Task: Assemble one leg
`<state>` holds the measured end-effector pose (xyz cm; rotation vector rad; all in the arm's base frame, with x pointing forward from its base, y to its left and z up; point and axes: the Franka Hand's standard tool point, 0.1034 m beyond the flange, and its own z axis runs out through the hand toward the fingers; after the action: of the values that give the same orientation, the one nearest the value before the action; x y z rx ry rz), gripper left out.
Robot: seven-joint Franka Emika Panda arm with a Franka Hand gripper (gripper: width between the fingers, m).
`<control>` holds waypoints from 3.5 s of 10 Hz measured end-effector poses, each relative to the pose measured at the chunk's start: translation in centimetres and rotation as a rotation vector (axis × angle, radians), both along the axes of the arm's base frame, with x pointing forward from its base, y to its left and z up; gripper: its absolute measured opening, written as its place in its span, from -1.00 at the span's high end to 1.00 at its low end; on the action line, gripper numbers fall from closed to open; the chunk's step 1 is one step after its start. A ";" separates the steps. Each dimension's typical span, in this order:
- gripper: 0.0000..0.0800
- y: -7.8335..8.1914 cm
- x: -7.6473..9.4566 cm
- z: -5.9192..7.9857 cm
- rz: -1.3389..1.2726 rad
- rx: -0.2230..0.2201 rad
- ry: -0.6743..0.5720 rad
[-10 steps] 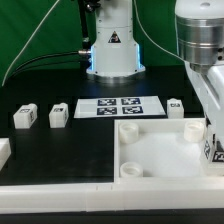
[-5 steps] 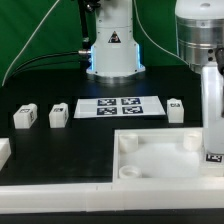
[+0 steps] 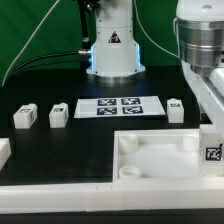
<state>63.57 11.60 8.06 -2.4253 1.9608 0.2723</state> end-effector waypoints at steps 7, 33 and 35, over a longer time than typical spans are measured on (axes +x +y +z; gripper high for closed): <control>-0.62 -0.1 0.0 0.1 0.804 0.102 -0.089; 0.27 0.0 -0.9 -0.6 0.602 0.065 -0.077; 0.26 0.2 -0.8 -0.6 0.378 0.042 -0.060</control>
Offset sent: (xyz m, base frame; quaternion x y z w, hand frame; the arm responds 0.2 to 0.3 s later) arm 0.0026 -0.0032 0.0010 -0.0236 0.0090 -0.2236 0.9744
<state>62.80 11.78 7.48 -2.7248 1.4465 0.2363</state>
